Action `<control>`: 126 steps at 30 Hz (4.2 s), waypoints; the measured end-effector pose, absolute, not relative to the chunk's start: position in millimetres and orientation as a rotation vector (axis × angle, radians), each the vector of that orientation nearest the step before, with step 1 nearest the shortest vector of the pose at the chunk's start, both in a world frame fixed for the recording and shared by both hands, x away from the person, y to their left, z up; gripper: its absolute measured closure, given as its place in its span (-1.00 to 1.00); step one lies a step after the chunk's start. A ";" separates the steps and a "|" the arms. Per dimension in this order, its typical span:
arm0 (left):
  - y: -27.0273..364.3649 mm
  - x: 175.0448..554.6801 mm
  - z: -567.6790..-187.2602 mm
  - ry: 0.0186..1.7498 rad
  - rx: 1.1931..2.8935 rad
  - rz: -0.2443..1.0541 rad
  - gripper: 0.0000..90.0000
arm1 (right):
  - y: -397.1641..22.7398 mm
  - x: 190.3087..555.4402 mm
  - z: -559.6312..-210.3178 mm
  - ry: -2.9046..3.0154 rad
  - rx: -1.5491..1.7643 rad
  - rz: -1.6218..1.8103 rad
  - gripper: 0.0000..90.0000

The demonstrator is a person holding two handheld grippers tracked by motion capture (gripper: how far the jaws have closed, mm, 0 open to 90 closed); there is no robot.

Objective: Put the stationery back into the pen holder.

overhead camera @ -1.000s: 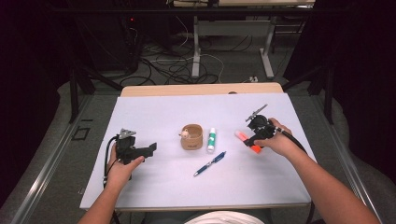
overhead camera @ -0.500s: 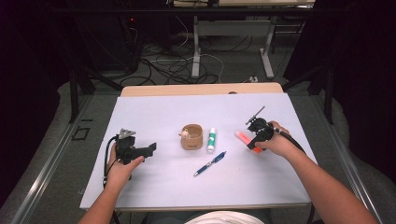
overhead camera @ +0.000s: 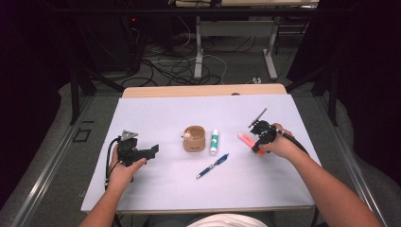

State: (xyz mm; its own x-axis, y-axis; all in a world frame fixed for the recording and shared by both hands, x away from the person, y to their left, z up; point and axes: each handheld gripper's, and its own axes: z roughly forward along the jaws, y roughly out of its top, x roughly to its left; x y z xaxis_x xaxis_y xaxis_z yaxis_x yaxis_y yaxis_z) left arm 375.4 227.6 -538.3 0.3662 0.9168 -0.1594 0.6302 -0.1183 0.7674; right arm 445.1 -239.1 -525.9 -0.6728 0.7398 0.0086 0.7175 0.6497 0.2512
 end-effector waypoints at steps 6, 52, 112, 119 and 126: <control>227.3 375.0 -538.2 1.351 1.839 0.460 -0.94 | -239.4 446.6 -525.1 2.770 1.235 0.340 0.36; 227.5 375.2 -538.5 1.352 1.845 0.456 -0.94 | -234.4 450.2 -523.9 2.768 1.280 0.258 0.48; 231.3 373.4 -513.6 1.311 1.844 0.437 -0.63 | -192.0 387.8 -457.0 2.332 0.055 0.333 0.48; 219.6 372.8 -497.3 1.249 1.863 0.405 -0.44 | -184.6 379.5 -448.6 2.247 -0.121 0.242 0.48; 205.6 373.9 -476.5 1.133 1.918 0.430 -0.31 | -175.1 369.8 -444.8 2.184 -0.262 0.188 0.48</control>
